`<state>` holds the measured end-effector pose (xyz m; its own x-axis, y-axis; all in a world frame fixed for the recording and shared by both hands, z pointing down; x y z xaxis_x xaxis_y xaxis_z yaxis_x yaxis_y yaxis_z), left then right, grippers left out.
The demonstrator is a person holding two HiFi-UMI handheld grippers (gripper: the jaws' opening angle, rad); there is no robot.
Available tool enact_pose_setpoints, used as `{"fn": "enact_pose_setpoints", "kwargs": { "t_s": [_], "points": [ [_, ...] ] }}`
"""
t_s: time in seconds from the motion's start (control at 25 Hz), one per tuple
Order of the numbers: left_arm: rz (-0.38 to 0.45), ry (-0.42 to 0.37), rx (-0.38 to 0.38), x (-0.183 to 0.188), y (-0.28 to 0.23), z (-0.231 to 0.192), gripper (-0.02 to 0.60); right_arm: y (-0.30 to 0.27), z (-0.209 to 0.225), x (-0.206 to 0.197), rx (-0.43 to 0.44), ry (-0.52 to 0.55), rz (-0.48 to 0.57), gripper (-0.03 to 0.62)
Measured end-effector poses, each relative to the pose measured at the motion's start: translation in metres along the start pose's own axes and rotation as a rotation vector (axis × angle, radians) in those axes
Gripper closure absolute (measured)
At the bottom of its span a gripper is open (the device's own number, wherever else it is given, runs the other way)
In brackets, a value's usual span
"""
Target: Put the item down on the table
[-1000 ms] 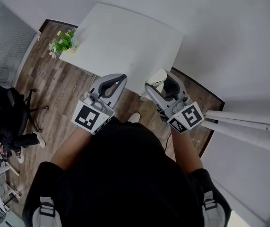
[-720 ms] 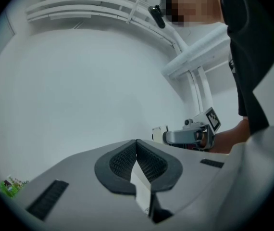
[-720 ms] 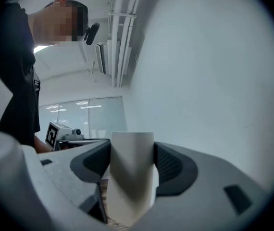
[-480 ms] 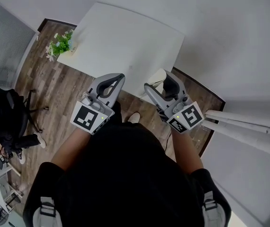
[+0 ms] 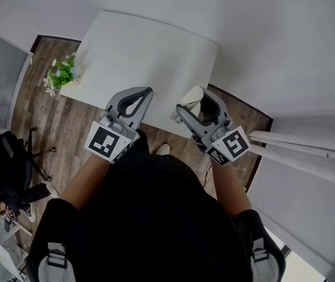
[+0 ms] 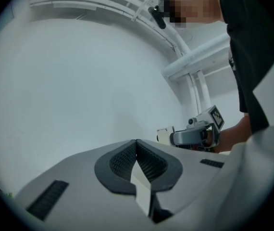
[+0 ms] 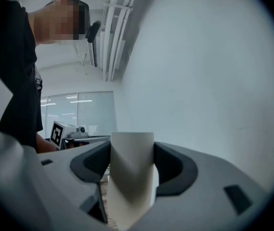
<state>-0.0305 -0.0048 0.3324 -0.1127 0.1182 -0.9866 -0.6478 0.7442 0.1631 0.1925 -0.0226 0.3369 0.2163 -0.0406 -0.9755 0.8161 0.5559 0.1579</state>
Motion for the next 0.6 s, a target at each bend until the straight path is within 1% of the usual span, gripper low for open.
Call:
{"fn": "enact_pose_setpoints", "kwargs": {
  "t_s": [0.28,0.6],
  "points": [
    [-0.008,0.022,-0.053,-0.006,-0.025,-0.051,0.588,-0.042,0.021,-0.009,-0.053,0.009,-0.031,0.312],
    [-0.001,0.027,-0.091,-0.026,-0.048,-0.098,0.588,-0.085,0.050,-0.033,-0.117,0.033,-0.113,0.312]
  ]
}}
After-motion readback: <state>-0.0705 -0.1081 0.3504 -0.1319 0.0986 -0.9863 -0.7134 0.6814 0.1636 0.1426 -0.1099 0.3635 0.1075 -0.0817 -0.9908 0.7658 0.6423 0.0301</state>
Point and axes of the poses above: the fingertips, and each gripper's own axes: y backward along the fingers, z to its right, x out of its top, the point moved 9 cm from there along y, backward along the fingers, and after that the axes turned 10 degrees about z, right-handed, at the moved point
